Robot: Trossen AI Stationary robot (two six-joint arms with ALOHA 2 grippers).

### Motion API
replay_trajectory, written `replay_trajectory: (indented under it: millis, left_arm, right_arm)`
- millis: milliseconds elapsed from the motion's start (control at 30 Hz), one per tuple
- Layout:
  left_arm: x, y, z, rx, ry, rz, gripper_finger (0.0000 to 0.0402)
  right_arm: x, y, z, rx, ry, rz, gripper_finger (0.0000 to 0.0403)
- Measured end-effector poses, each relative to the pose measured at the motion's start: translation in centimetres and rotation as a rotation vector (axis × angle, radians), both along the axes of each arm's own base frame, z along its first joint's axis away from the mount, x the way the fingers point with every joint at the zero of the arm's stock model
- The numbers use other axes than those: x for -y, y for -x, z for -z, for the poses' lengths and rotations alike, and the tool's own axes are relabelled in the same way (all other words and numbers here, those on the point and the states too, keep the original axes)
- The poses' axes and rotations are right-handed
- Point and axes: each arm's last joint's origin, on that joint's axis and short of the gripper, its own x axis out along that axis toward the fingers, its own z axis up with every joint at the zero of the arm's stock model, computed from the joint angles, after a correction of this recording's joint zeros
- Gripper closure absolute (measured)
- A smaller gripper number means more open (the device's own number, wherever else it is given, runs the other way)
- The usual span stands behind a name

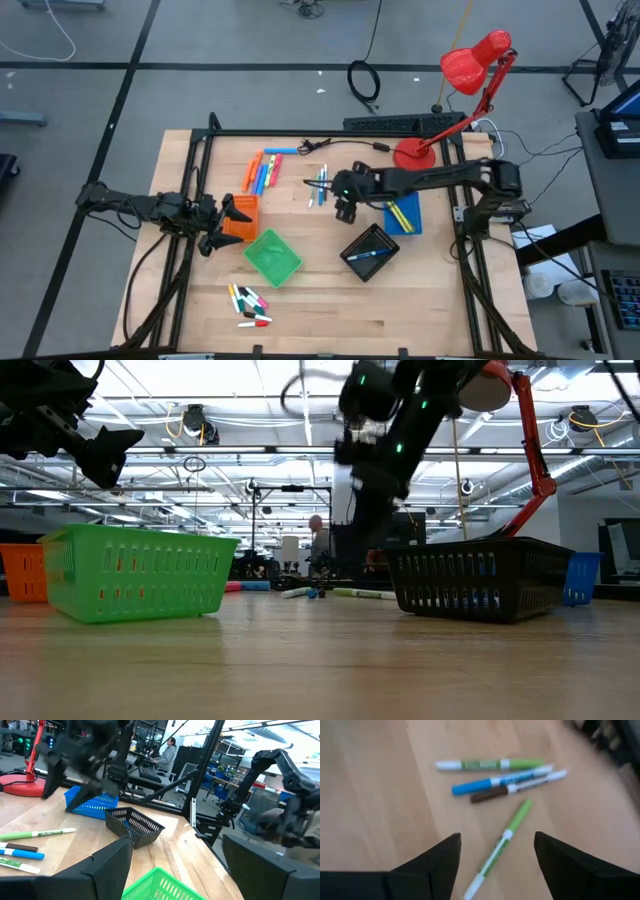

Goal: Pick & Place Markers
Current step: Put the right green marker pen into the black basket

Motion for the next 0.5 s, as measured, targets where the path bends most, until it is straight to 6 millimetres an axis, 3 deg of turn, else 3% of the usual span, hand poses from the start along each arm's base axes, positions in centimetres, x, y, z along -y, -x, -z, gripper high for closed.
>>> replay_trajectory:
  millis: [200, 500]
  left_arm:
    - [0.0, 0.0, 0.0, 0.0, 0.0, 0.0, 0.0092]
    - [0.0, 0.0, 0.0, 0.0, 0.0, 0.0, 0.0091]
  right_arm:
    - [1.9, -0.8, 3.5, -0.044, -0.175, 0.003, 0.017]
    - [2.3, -1.3, 6.8, -0.143, -0.174, -0.026, 0.0175]
